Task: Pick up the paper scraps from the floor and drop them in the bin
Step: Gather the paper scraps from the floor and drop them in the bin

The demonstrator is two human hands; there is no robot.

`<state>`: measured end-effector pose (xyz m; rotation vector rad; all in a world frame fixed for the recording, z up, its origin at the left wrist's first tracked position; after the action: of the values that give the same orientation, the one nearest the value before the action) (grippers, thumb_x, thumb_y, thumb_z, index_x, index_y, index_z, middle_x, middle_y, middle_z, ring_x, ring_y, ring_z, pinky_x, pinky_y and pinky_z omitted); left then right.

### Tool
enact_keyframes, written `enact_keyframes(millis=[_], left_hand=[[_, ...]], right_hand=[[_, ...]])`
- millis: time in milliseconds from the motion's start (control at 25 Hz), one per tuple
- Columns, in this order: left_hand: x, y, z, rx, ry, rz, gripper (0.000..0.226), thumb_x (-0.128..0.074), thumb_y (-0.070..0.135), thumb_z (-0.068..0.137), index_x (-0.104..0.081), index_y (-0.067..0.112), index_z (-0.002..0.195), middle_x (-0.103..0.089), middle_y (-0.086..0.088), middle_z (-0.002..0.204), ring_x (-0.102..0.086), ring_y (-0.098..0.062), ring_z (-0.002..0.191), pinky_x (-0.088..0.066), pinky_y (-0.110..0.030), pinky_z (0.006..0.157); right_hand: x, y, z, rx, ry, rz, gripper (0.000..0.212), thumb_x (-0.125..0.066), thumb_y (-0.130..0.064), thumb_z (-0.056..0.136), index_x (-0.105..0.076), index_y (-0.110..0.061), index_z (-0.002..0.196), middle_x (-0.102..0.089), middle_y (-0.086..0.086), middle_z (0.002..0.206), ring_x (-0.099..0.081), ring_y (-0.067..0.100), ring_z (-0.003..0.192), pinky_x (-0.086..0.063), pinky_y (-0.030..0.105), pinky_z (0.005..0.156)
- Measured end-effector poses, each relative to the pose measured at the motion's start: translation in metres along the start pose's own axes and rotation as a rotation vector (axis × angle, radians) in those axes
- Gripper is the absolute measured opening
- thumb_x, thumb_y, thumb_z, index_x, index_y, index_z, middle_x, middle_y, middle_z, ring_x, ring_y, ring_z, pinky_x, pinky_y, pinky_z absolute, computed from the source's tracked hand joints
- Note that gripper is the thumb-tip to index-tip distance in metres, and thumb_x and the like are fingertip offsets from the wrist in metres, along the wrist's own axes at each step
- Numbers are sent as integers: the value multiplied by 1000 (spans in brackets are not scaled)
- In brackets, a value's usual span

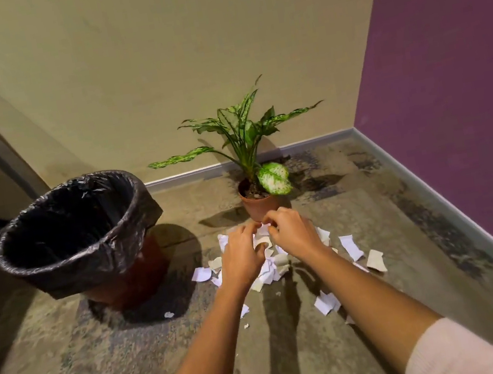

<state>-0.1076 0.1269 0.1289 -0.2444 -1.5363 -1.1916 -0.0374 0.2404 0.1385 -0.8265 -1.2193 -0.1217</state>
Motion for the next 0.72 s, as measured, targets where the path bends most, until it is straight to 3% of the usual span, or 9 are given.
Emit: enact_keyframes(millis=[240, 360, 520, 600, 720], left_hand=[[-96, 7, -34, 18, -266, -45, 47, -69, 27, 85, -56, 20, 129, -59, -6, 126, -58, -24, 116, -47, -36, 95], [-137, 12, -49, 22, -433, 28, 54, -68, 31, 86, -50, 22, 135, -51, -6, 136, -54, -24, 121, -47, -36, 99], [-173, 19, -59, 55, -596, 104, 90, -77, 46, 75, -31, 23, 149, -35, -9, 147, -45, -31, 130, -41, -40, 107], [-183, 23, -59, 65, -620, 110, 107, -81, 53, 67, -23, 24, 152, -27, -11, 153, -38, -33, 136, -37, -42, 110], [-195, 30, -56, 49, -636, 149, 120, -82, 60, 60, -14, 27, 154, -17, -7, 159, -25, -34, 143, -33, -48, 113]], right_hand=[[-21, 95, -49, -197, -232, -89, 23, -61, -26, 88, -69, -24, 109, -65, 8, 116, -60, 28, 105, -50, 35, 81], [-24, 145, -76, -276, -342, -166, 33, -64, -25, 86, -63, -24, 119, -54, 8, 126, -46, 27, 124, -48, 39, 89], [-18, 199, -101, -360, -381, -199, 42, -68, -27, 82, -58, -26, 123, -48, 7, 128, -37, 28, 129, -48, 40, 92], [-14, 217, -109, -392, -375, -218, 60, -75, -37, 75, -51, -28, 130, -40, 8, 136, -28, 29, 135, -45, 42, 96], [-11, 235, -120, -447, -485, -232, 111, -86, -49, 54, -25, -36, 146, -18, 9, 151, -11, 35, 142, -39, 51, 104]])
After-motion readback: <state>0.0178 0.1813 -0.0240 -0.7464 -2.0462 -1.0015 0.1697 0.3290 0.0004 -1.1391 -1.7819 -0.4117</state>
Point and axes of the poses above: each hand's wrist, its own z-axis towards the middle knuckle, its own x-axis out of the back of the hand, y = z × x, the point moved 3 cm from there along z, towards the middle knuckle
